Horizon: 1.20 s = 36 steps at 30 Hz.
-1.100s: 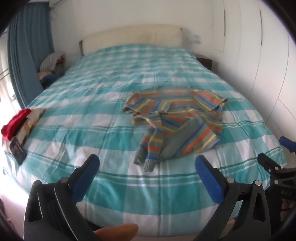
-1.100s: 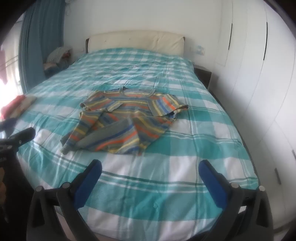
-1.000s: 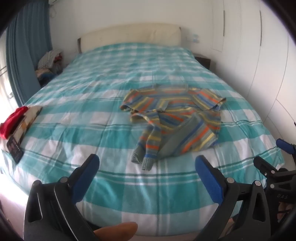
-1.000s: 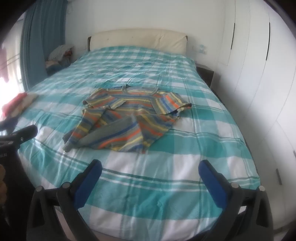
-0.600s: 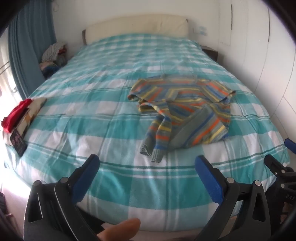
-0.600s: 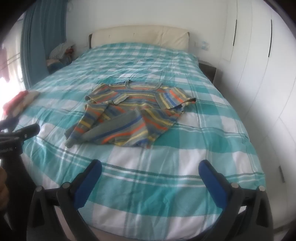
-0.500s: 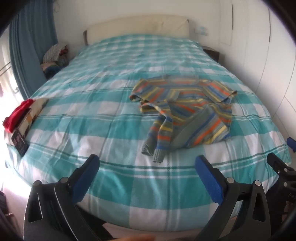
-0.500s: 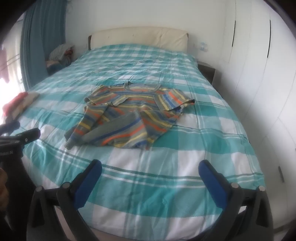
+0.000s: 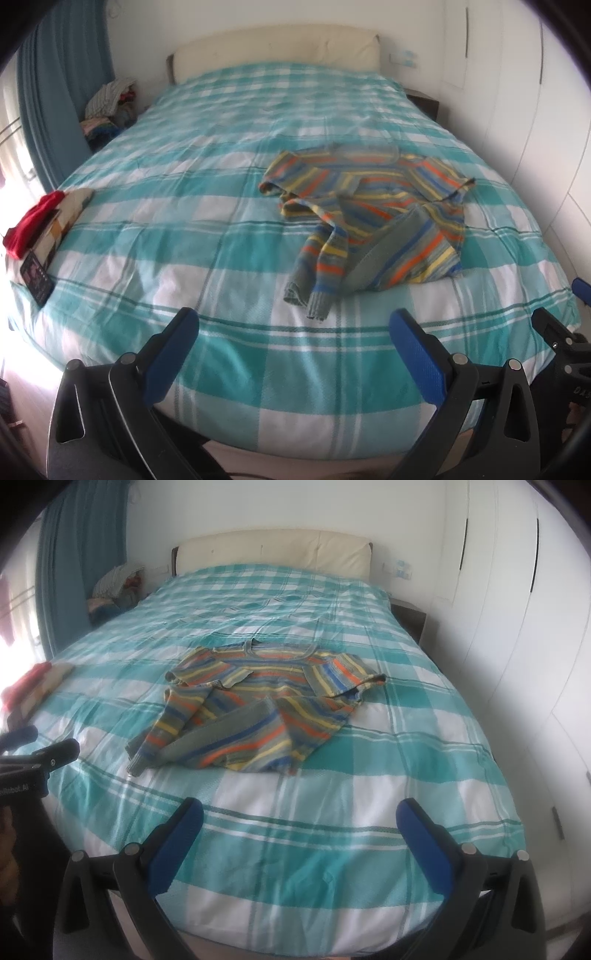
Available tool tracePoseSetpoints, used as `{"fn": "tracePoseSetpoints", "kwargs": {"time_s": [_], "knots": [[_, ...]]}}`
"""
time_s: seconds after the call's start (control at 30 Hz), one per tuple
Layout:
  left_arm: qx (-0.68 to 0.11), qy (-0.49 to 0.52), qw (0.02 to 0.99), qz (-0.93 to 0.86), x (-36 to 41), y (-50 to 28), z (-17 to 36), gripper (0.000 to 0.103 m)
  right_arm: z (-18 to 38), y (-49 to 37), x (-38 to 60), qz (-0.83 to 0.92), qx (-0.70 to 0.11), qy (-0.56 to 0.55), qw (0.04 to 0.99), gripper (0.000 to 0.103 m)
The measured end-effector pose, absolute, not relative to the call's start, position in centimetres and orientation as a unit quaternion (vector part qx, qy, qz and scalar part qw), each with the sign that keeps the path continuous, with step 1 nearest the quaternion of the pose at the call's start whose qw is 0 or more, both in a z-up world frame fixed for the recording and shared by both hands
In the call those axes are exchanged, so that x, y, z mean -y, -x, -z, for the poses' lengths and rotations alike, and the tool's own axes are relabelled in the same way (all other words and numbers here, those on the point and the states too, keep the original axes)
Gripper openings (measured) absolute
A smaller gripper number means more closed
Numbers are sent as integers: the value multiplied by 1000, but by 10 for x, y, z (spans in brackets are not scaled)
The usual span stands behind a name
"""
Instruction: Fold small clothes
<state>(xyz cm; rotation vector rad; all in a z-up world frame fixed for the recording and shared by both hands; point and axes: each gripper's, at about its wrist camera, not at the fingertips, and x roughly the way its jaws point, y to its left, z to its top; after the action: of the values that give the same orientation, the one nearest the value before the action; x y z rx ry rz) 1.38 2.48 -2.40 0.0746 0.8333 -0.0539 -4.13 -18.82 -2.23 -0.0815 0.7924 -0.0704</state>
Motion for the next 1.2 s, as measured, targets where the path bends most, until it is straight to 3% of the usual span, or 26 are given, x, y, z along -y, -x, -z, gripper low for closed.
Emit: {"fn": "tracePoseSetpoints", "kwargs": {"time_s": [1.2], "knots": [[-414,-44,909,30,-22,-13,30,103,34,40,185,31,-405,30,913,103]]}}
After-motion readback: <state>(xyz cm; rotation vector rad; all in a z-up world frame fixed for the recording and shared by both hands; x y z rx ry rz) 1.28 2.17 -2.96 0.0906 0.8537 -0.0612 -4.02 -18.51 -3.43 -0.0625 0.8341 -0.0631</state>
